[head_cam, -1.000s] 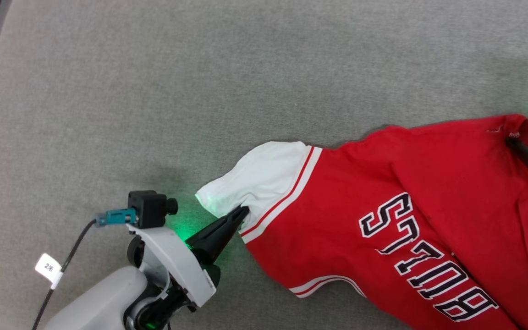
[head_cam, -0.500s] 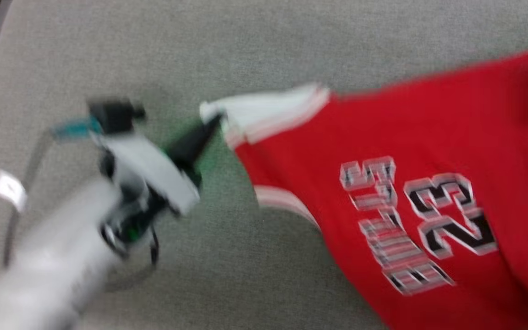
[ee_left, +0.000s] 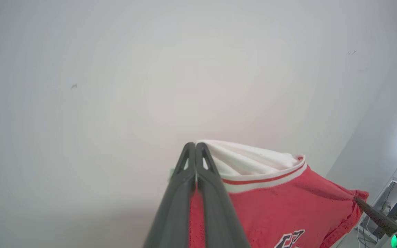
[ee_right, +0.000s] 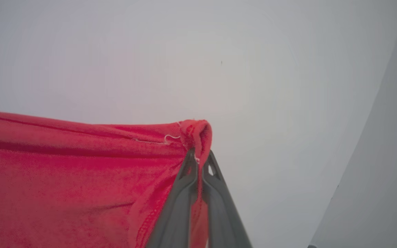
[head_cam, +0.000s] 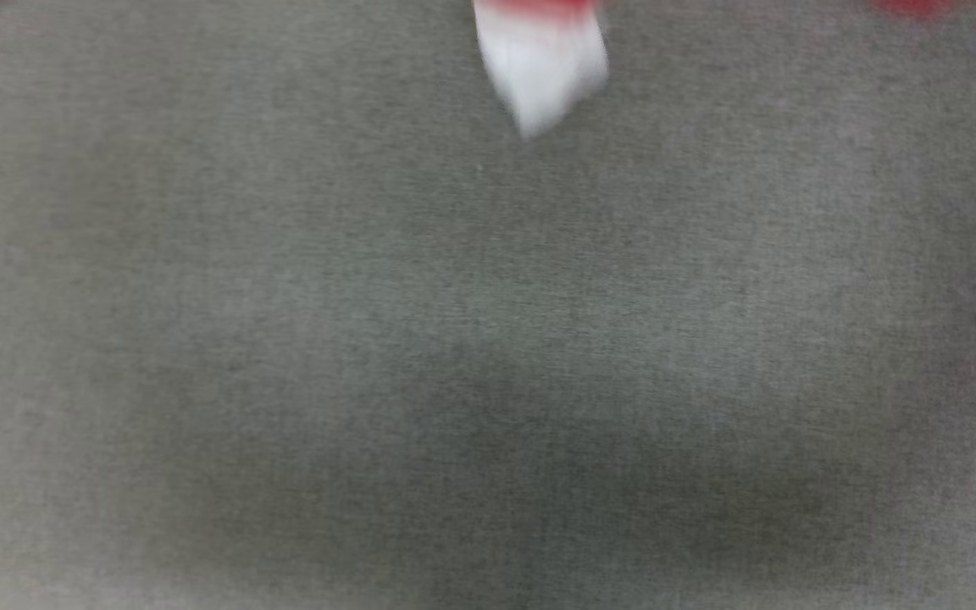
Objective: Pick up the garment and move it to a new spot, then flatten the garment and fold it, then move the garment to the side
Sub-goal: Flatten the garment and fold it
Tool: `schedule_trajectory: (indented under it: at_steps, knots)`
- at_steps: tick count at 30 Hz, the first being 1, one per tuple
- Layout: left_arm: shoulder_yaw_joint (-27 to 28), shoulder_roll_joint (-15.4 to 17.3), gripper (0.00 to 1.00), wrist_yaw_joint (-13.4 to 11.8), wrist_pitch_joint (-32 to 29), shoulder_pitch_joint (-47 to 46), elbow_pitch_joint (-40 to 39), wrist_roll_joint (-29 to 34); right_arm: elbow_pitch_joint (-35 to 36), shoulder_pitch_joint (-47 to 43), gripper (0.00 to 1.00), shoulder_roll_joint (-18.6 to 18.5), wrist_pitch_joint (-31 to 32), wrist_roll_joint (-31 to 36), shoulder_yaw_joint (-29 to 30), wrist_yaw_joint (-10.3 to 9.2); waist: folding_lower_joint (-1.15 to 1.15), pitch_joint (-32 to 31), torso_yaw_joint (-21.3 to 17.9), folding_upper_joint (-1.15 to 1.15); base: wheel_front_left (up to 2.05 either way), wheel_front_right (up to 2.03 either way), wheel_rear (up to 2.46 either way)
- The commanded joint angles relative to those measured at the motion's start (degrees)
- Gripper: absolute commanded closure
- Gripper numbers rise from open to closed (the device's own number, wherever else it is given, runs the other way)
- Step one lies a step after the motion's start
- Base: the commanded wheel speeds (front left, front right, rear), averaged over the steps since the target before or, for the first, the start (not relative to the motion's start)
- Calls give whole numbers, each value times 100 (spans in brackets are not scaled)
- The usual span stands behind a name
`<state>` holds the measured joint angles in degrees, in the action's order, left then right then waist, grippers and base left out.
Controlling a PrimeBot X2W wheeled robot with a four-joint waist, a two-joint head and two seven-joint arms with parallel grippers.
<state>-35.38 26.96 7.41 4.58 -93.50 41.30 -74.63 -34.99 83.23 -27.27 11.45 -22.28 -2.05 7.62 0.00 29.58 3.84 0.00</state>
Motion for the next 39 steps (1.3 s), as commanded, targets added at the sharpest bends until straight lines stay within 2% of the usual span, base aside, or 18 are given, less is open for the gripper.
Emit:
schedule_trajectory:
  at_steps: [1,4,6,10,13,16,19,24,27,34,39]
  knots:
    - [96,35,100,-21,200,-245,187,64,-254,196,100,18,-196,202,174,-25,0,147,-175,0,0,0,0]
    - [100,-80,100,-10,385,-504,295,16,-683,536,100,192,-463,474,226,-24,0,134,-218,0,0,0,0]
    - [36,-111,100,-7,414,-348,181,-104,-940,544,100,287,-566,515,154,-24,0,99,-225,0,0,0,0]
    - [-161,-47,100,-4,513,570,-373,-476,-1212,-20,100,371,-656,244,-155,-19,0,-40,-222,0,0,0,0]
    - [-395,158,100,1,637,1590,-987,-688,-1037,-718,100,269,-511,-179,-576,-18,0,-153,-212,0,0,0,0]
    - [-654,365,100,1,808,2698,-1594,-786,-582,-1653,100,50,-152,-744,-925,-17,0,-254,-213,0,0,0,0]
    - [-780,462,100,2,978,3680,-2126,-873,98,-2685,100,-325,270,-1316,-1079,-17,0,-353,-167,0,0,0,0]
    - [-926,715,100,3,1052,5023,-2985,-725,1387,-4409,100,-810,851,-1939,-842,-17,0,-491,-152,0,0,0,0]
    - [-817,882,100,3,1066,5658,-3344,-548,2071,-5277,100,-937,1128,-2097,-527,-17,0,-617,-162,0,0,0,0]
    - [-263,1170,100,2,1054,7183,-4181,-82,3603,-7050,100,-755,1939,-2090,367,-17,0,-939,-190,0,0,0,0]
    - [107,1369,100,-6,1055,8270,-4828,180,4580,-8169,100,-328,2521,-1974,1122,-17,0,-1111,-184,0,0,0,0]
